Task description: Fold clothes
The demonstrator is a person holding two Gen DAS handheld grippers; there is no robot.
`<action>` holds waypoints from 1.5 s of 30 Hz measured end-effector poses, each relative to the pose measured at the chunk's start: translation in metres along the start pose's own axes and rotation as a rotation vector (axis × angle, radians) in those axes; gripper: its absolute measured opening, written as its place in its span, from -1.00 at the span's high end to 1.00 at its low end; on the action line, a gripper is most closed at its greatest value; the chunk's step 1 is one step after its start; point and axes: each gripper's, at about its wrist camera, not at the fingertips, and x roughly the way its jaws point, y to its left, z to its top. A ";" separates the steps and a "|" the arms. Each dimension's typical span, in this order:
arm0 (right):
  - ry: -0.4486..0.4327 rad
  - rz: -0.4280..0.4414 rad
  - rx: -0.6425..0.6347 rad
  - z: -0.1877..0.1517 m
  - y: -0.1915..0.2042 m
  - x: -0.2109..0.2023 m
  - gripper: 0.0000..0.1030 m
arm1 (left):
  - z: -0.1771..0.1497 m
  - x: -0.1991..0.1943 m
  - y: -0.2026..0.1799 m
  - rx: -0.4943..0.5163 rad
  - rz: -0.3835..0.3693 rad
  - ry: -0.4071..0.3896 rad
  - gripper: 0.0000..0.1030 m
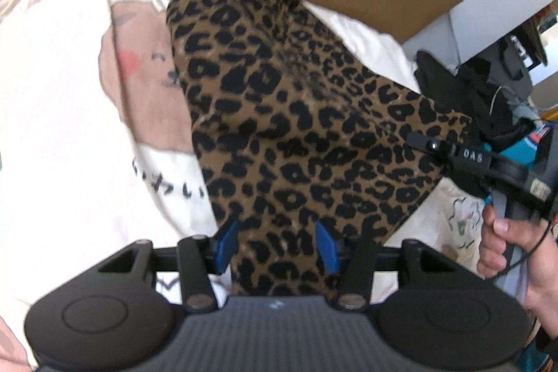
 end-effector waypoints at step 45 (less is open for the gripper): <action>-0.194 0.096 0.325 -0.030 -0.062 -0.020 0.96 | 0.207 0.084 -0.135 0.122 0.138 -0.023 0.10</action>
